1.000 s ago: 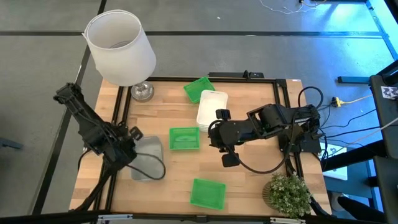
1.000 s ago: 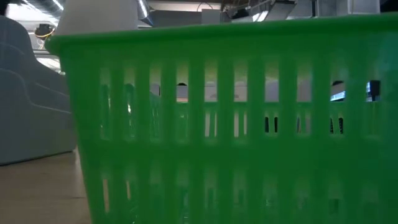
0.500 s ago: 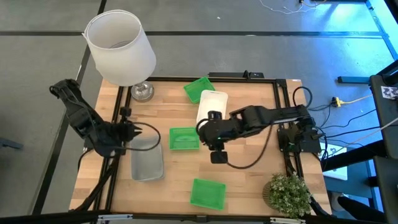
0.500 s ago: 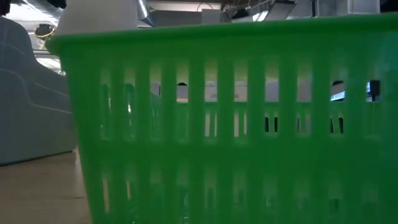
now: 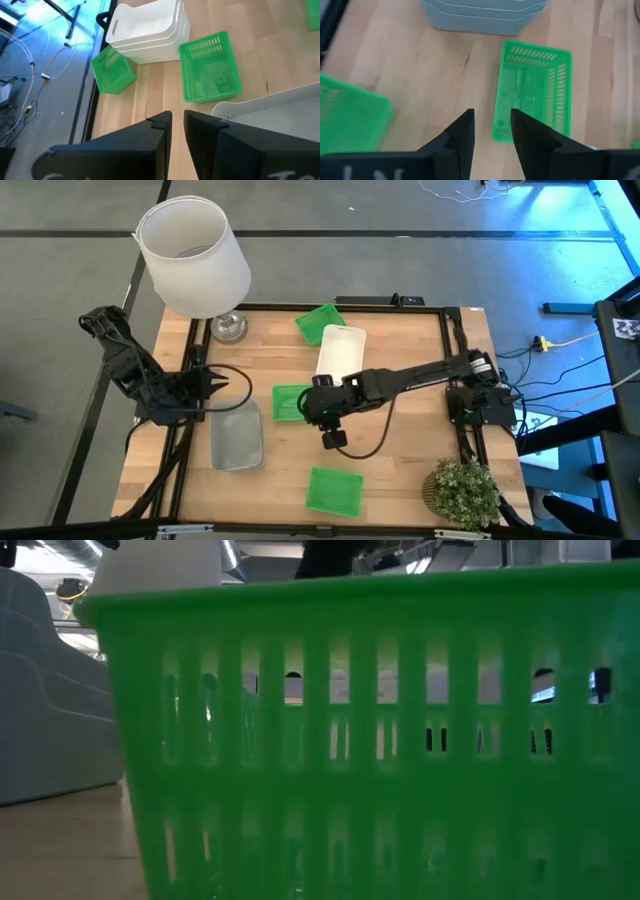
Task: Stack baskets by color
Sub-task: Adjust the middle green bin on the table
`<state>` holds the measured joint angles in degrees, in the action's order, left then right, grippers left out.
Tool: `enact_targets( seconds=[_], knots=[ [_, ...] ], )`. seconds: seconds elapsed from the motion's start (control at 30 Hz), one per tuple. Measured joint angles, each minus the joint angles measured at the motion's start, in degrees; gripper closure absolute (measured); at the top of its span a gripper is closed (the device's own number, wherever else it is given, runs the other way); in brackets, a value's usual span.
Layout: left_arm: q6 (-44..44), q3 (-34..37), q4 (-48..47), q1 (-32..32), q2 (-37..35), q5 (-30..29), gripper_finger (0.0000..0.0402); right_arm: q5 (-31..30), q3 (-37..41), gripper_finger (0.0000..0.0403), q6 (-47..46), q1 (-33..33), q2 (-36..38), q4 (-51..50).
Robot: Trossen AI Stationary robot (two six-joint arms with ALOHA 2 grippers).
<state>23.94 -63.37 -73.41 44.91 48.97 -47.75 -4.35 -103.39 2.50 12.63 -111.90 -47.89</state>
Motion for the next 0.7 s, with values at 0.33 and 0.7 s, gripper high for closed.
enact_targets(
  seconds=[0.33, 0.7],
  knots=[
    [0.08, 0.00, 0.02, 0.00, 0.02, -0.19, 0.0360, 1.41, 16.70, 0.0276, 0.82, -2.13, -0.07, 20.73],
    [2.98, -0.02, 0.04, 0.00, 0.02, -0.20, 0.0360, 1.45, 26.08, 0.0276, 0.89, -2.78, -0.07, 30.40]
  ],
)
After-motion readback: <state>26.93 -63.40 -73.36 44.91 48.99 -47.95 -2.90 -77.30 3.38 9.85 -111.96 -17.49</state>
